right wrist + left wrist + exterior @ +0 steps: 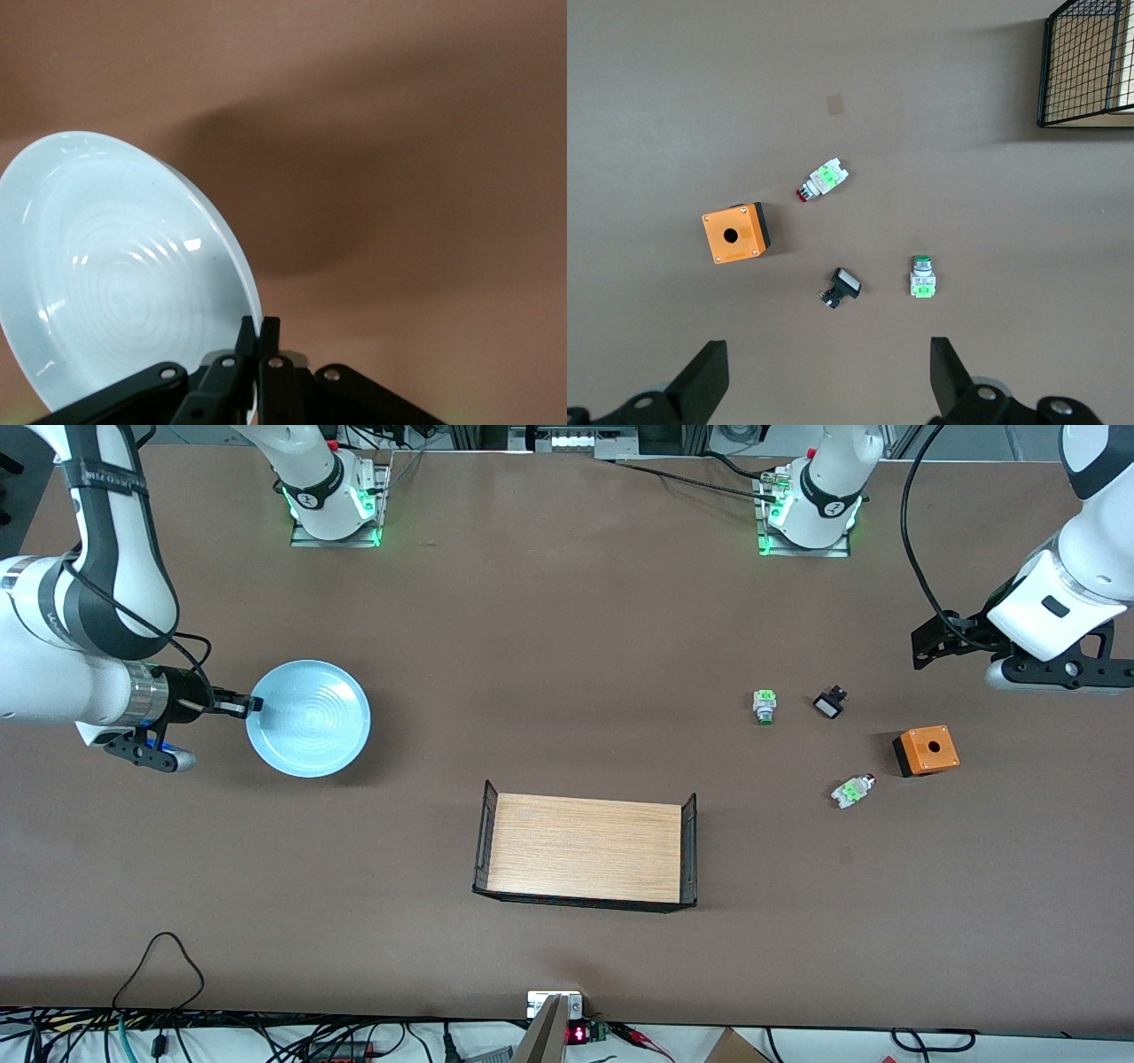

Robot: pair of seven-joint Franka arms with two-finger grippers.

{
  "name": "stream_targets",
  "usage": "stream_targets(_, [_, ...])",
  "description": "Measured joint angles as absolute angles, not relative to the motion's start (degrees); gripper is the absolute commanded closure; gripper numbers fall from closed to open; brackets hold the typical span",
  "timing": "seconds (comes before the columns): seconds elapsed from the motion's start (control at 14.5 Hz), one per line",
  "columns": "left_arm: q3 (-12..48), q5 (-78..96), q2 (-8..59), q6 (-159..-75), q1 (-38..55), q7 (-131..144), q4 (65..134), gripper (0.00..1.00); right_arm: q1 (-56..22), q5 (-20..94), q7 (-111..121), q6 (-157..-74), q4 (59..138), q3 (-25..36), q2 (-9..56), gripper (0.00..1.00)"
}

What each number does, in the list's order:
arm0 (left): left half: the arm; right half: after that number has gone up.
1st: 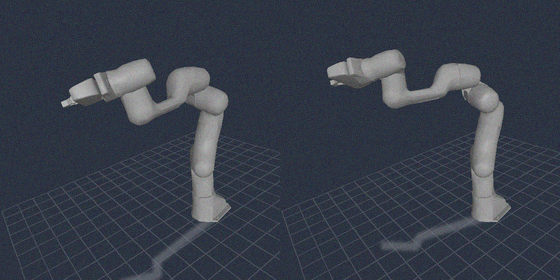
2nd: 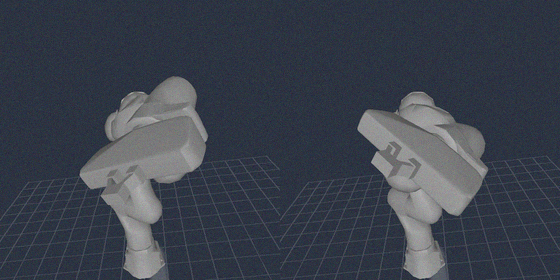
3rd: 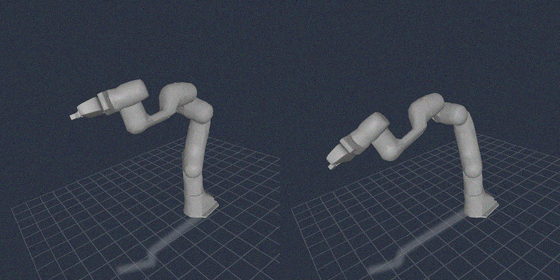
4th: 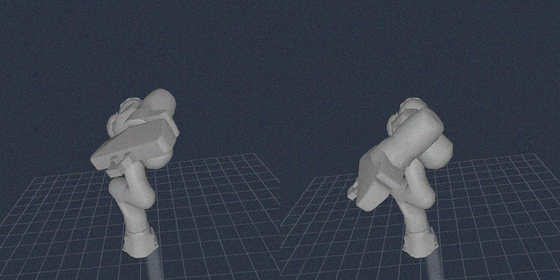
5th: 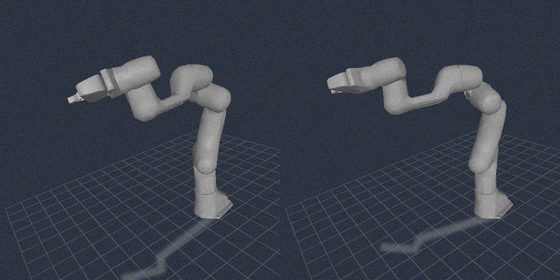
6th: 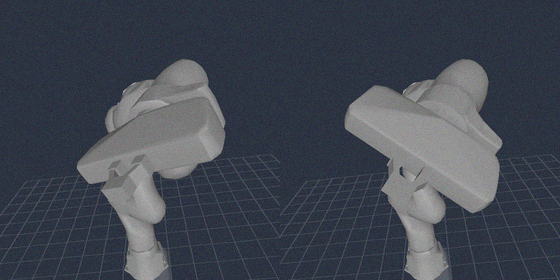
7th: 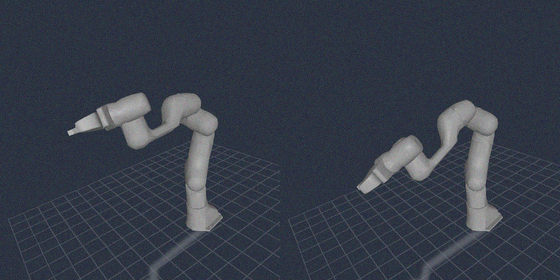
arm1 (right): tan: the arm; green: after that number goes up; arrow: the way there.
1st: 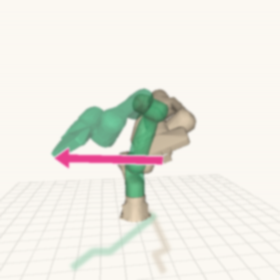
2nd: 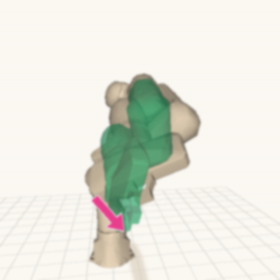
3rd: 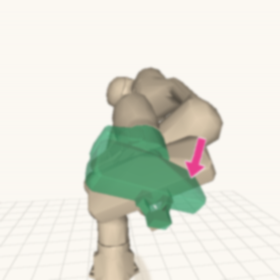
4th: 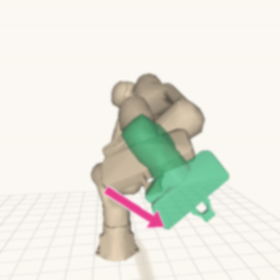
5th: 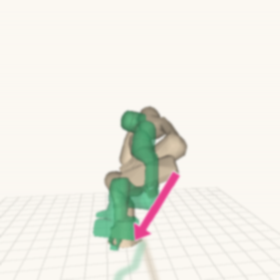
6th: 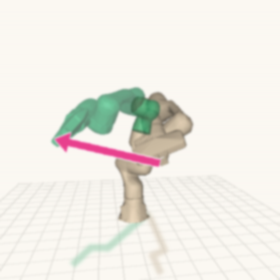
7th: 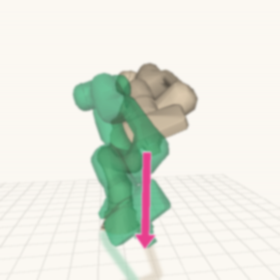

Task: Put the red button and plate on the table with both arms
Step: 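Lower the blue plate onto the table with the right gripper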

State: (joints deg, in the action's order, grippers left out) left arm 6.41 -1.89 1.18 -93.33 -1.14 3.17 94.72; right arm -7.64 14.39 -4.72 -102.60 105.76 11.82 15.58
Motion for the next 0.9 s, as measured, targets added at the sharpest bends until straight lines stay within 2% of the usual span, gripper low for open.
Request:
stream_targets(0.34, [6.41, -1.89, 1.18, -93.33, -1.14, 3.17, 94.72, 0.0, -5.55, 7.83, 5.29, -115.18, 116.59, 11.79, 15.44, 1.0])
stream_targets(0.62, [6.41, -1.89, 1.18, -93.33, -1.14, 3.17, 94.71, 0.0, -2.84, 6.76, 12.96, -128.08, 126.16, 11.79, 15.44, 1.0])
stream_targets(0.9, [6.41, -1.89, 1.18, -93.33, -1.14, 3.17, 94.71, 0.0, -0.94, 6.75, 16.11, -131.12, 129.93, 11.77, 15.71, 1.0])
